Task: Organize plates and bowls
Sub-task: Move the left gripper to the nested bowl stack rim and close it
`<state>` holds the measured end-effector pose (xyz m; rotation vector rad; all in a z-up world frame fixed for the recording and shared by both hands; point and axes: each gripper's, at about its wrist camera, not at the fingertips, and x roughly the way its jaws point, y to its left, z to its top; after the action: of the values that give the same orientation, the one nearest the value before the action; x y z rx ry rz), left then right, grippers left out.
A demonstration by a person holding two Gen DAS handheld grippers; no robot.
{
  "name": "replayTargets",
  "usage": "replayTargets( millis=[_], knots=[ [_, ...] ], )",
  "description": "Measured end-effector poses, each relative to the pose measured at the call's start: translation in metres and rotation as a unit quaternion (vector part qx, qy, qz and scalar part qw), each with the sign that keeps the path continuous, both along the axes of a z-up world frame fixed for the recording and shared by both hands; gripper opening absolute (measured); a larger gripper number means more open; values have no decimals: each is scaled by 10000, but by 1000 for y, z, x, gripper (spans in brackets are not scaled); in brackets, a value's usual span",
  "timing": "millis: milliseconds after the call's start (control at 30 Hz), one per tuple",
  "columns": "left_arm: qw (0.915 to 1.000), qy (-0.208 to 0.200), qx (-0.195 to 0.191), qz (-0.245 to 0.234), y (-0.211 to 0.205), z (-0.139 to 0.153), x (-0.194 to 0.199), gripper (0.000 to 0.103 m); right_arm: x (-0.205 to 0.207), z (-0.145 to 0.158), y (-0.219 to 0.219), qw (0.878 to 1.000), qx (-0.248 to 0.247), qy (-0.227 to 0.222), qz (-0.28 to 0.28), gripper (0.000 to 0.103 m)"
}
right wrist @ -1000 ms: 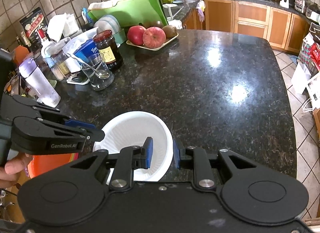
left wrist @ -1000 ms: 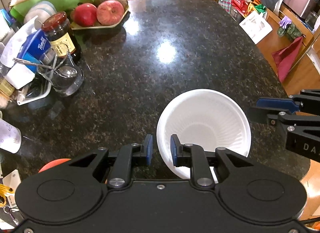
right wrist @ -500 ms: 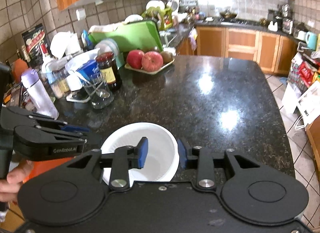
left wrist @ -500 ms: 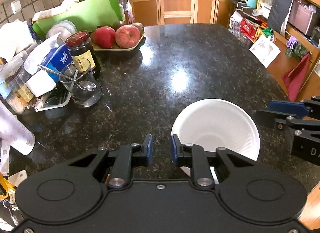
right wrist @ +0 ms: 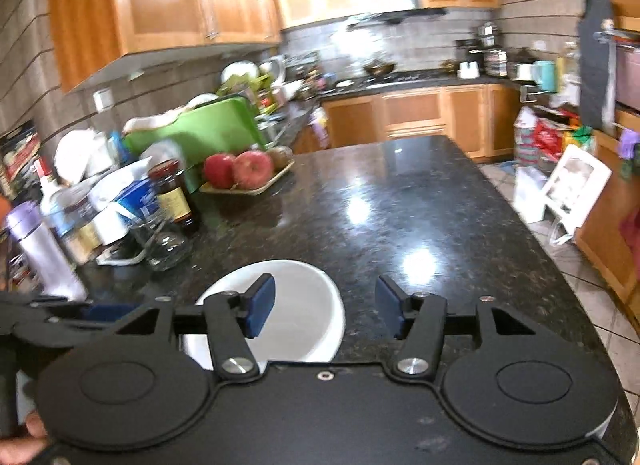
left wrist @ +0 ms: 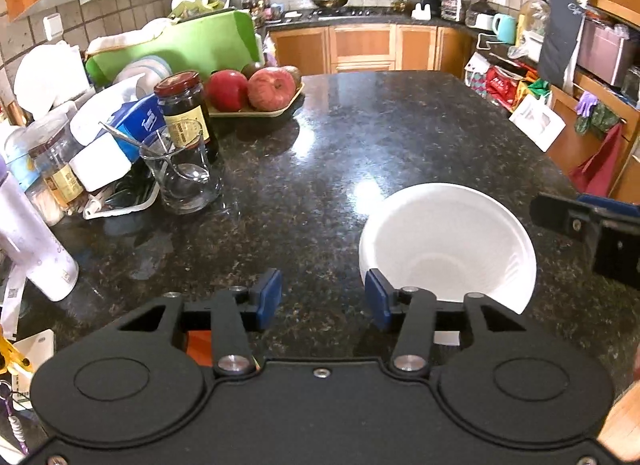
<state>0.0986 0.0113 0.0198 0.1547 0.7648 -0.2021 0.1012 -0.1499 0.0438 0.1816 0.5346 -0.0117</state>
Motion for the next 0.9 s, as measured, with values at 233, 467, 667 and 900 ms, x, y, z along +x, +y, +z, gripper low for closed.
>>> replayTargets(
  millis=[233, 467, 667, 900],
  knots=[
    [9997, -205, -116, -46, 4, -1, -8, 57, -11, -7, 7, 9993, -309, -56, -178, 59],
    [9995, -165, -282, 25, 7, -4, -12, 57, -13, -9, 5, 9989, -376, -261, 98, 58],
    [9986, -200, -320, 371, 1, -4, -15, 57, 0, -14, -7, 9980, -236, -48, 579, 48],
    [9965, -168, -377, 733, -6, -5, -16, 57, 4, -16, -17, 9962, -374, -431, 663, 47]
  ],
)
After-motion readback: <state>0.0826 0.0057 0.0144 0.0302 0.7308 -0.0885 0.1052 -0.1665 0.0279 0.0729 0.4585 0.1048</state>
